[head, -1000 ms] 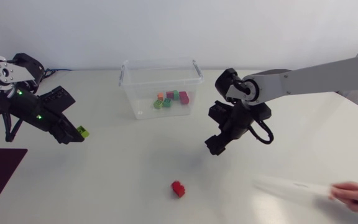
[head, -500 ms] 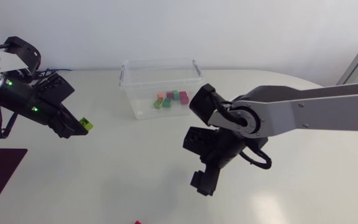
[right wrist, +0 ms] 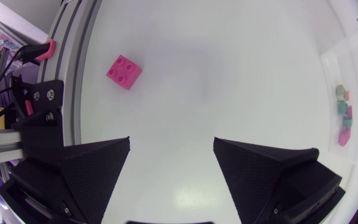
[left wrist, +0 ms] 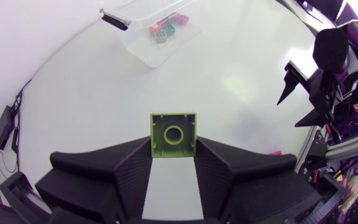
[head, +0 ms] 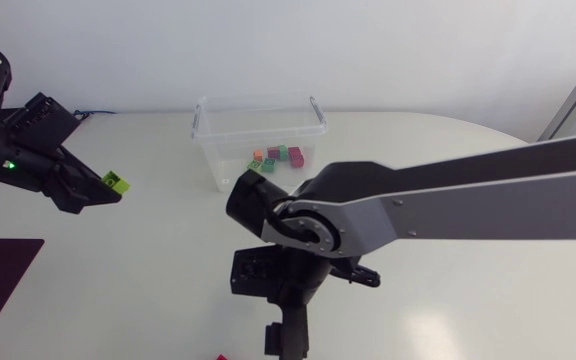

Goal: Place the duplo bricks in the container

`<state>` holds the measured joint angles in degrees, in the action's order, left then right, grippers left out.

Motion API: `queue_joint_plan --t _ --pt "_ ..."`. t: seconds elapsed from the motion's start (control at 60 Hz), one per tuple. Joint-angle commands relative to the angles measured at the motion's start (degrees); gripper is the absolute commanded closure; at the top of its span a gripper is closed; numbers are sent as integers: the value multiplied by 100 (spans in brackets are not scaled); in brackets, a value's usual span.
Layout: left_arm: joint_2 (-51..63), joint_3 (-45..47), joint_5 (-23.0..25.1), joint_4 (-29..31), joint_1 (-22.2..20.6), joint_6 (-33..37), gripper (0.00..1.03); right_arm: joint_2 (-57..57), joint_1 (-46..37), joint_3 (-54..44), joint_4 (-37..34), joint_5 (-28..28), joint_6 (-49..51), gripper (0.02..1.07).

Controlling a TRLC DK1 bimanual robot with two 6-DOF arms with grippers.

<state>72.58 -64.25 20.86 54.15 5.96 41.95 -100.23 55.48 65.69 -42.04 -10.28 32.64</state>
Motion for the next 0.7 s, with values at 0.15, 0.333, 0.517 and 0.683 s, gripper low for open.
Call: queue_joint_plan --t 0.15,0.333,0.517,0.683 --pt "-270 -26 348 78 257 -100 76 -472 419 427 -217 -53 374 10" --pt "-411 114 463 25 310 -100 75 -744 771 726 -428 9 629 10" --pt "-613 229 524 52 327 -82 75 -937 1105 946 -647 193 893 10" --pt "-824 396 621 61 345 -29 75 -1192 1465 1095 -709 475 1016 10"
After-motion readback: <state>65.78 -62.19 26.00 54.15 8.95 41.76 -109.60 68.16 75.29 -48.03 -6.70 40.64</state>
